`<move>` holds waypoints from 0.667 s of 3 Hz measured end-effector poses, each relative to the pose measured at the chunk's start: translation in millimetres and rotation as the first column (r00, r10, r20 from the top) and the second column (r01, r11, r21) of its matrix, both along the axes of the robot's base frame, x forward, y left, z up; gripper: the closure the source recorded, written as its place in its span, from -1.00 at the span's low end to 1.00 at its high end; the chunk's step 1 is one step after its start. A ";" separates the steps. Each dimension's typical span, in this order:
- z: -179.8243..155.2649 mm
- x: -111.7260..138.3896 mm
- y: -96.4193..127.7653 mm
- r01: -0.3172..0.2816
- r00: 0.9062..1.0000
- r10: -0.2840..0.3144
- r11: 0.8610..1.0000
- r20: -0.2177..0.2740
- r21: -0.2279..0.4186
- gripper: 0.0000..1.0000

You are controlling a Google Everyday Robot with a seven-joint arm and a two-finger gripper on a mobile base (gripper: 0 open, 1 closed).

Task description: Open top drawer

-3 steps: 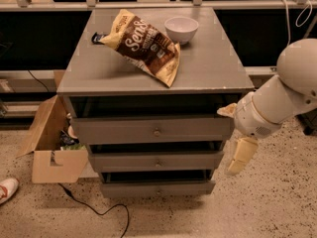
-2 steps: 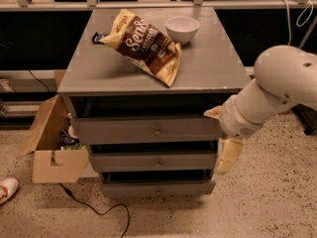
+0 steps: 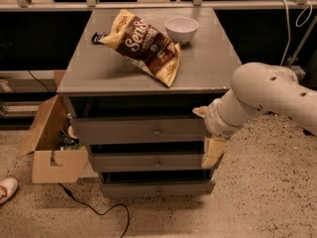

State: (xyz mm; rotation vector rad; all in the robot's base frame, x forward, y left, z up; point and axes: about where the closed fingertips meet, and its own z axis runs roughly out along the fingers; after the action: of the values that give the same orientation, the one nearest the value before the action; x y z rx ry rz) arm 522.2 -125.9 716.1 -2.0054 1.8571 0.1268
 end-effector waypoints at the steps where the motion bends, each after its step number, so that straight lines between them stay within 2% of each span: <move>1: -20.5 38.0 5.4 0.026 0.998 -0.025 1.000 0.052 -0.007 -1.00; 2: -38.2 59.9 11.2 0.048 0.997 -0.045 0.998 0.057 -0.045 -1.00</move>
Offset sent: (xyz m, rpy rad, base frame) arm 0.0878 0.0170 -0.0575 -0.0922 -0.0658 -0.0757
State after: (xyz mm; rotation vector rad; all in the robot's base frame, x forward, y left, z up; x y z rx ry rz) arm 582.1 -114.7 677.9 -1.9736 1.8861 0.0148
